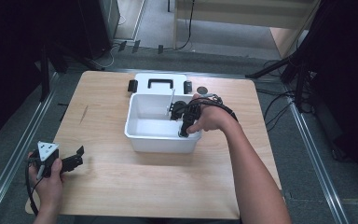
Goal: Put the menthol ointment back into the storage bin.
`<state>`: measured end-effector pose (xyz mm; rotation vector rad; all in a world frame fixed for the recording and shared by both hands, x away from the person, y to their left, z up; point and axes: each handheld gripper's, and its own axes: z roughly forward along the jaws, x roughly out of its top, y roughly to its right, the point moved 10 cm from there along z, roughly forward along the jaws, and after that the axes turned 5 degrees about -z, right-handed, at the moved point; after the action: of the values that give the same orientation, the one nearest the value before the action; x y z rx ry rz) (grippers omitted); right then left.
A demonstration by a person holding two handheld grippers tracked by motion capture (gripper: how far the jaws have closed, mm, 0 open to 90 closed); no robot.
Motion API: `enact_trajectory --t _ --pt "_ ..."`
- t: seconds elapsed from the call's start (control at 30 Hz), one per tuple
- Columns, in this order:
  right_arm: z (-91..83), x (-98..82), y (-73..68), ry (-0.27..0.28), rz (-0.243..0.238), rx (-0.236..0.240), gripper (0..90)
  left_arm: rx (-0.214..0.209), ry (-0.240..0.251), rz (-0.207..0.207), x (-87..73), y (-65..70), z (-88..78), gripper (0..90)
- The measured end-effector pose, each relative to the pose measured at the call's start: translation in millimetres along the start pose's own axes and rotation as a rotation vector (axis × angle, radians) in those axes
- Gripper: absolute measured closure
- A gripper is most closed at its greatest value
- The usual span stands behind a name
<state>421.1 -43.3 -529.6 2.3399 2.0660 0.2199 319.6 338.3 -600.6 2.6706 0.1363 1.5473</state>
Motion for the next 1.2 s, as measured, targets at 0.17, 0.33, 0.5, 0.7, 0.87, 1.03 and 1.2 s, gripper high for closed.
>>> enact_trajectory --t 0.17,0.33,0.5,0.7,0.87,1.03,1.2 --pt "5.2 -1.7 1.8 -0.014 -0.012 -0.014 51.4 0.001 -0.002 0.001 -0.1 0.0 0.0 0.5" --pt "9.2 -1.6 0.9 -0.021 -0.019 -0.021 51.4 0.001 -0.003 0.000 -0.2 -0.1 0.1 0.5" --pt "12.8 -1.5 2.8 -0.035 -0.023 -0.037 51.4 0.002 -0.004 0.000 -0.2 -0.2 0.1 0.4" --pt "13.1 -0.3 3.3 -0.038 -0.022 -0.041 51.4 0.003 -0.005 -0.002 -0.3 -0.4 0.2 0.5" --pt "12.4 3.7 1.1 -0.030 -0.029 -0.038 51.4 0.004 -0.006 -0.001 -0.3 -0.4 0.3 0.5" --pt "14.7 6.7 -0.3 -0.032 -0.034 -0.035 51.4 0.003 -0.005 -0.001 -0.2 -0.3 0.2 0.5" --pt "19.2 4.0 -1.2 -0.066 -0.040 -0.034 51.4 0.003 -0.005 -0.001 -0.3 -0.4 0.3 0.5"
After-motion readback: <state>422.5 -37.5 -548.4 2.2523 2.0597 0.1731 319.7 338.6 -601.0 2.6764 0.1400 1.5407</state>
